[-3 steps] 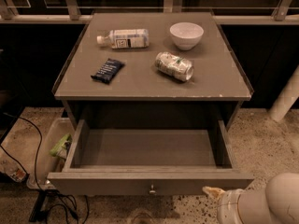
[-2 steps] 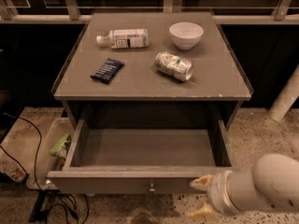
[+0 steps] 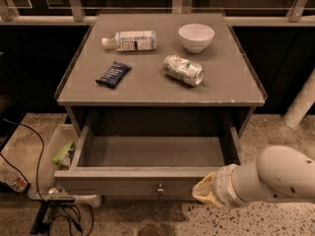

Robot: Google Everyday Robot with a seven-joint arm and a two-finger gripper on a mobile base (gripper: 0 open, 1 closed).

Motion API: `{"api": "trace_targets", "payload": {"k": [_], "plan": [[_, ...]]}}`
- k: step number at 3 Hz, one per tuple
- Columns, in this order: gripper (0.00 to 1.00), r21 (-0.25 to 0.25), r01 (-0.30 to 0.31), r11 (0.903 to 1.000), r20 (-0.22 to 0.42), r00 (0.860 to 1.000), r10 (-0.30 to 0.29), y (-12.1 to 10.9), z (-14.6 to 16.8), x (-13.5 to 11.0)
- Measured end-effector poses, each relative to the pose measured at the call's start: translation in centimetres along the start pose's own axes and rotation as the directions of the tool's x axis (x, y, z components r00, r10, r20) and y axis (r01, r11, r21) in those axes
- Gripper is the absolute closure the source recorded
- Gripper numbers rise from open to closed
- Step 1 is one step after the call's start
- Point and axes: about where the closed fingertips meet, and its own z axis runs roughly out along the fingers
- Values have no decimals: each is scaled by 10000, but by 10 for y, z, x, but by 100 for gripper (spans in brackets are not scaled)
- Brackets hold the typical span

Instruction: Close top drawer

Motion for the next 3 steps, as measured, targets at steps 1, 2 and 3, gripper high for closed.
{"api": "trace_targets", "payload": {"k": [1,2,3], "plan": [[100,705,-234,9972,-125,9996,244,-40,-11,-3],[82,704,-234,9972,-125,9996,244,-39,-11,-3],[59,704,-234,9972,-125,9996,243,-39,-11,-3]]}}
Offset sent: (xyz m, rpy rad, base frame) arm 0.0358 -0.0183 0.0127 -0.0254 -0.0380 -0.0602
